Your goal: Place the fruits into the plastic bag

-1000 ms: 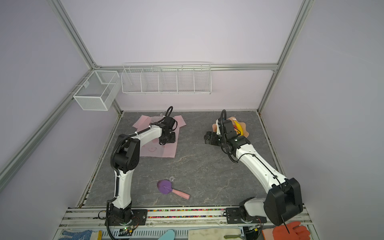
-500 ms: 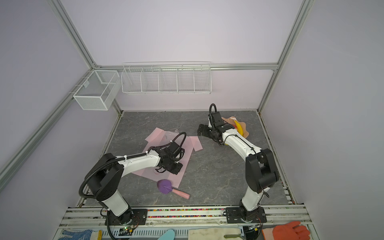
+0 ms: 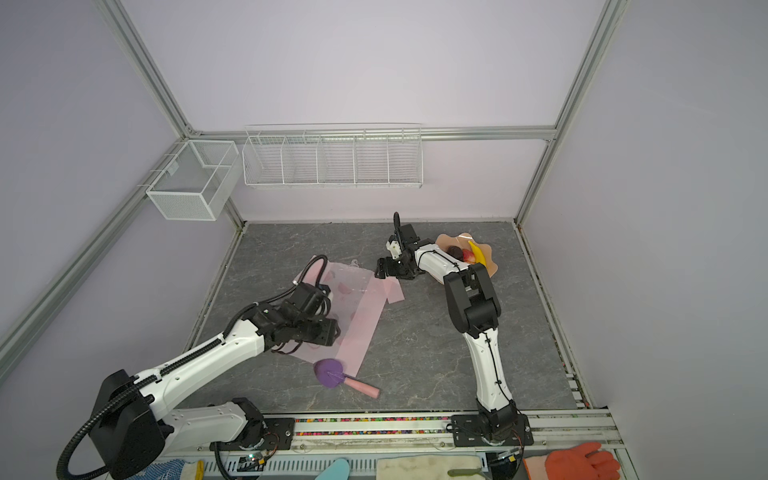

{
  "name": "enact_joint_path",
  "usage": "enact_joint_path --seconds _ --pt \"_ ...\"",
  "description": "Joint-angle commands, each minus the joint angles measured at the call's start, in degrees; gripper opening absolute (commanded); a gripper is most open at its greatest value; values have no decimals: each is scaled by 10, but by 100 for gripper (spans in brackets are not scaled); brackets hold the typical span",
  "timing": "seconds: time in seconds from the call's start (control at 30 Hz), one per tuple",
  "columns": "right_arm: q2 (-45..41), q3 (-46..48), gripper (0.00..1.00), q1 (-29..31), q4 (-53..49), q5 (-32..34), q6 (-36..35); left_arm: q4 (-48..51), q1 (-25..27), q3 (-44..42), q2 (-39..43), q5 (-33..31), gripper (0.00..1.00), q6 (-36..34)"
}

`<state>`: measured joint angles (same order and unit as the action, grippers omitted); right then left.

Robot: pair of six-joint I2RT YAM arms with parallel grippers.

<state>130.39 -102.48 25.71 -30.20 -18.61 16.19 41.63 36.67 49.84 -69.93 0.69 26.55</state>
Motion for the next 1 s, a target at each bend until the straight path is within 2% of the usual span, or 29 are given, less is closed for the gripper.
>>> enact_joint_path --seconds 0.0,0.07,0.13,0.27,0.63,0.97 --pt "20 -44 88 15 13 -20 -42 50 -78 4 1 -11 63 163" --pt "41 -67 87 22 11 -14 -50 45 -110 -7 -7 0 63 221" --pt "55 -79 87 25 16 -8 -52 36 -118 -15 -16 -5 63 251" --pt "76 -95 84 27 33 -10 -55 20 -134 -36 -46 -16 61 284" --pt "38 -109 83 28 52 4 -72 -51 -204 -71 -163 -16 47 253" --pt "88 -168 86 31 81 -33 -29 -72 -210 -58 -232 -27 40 202"
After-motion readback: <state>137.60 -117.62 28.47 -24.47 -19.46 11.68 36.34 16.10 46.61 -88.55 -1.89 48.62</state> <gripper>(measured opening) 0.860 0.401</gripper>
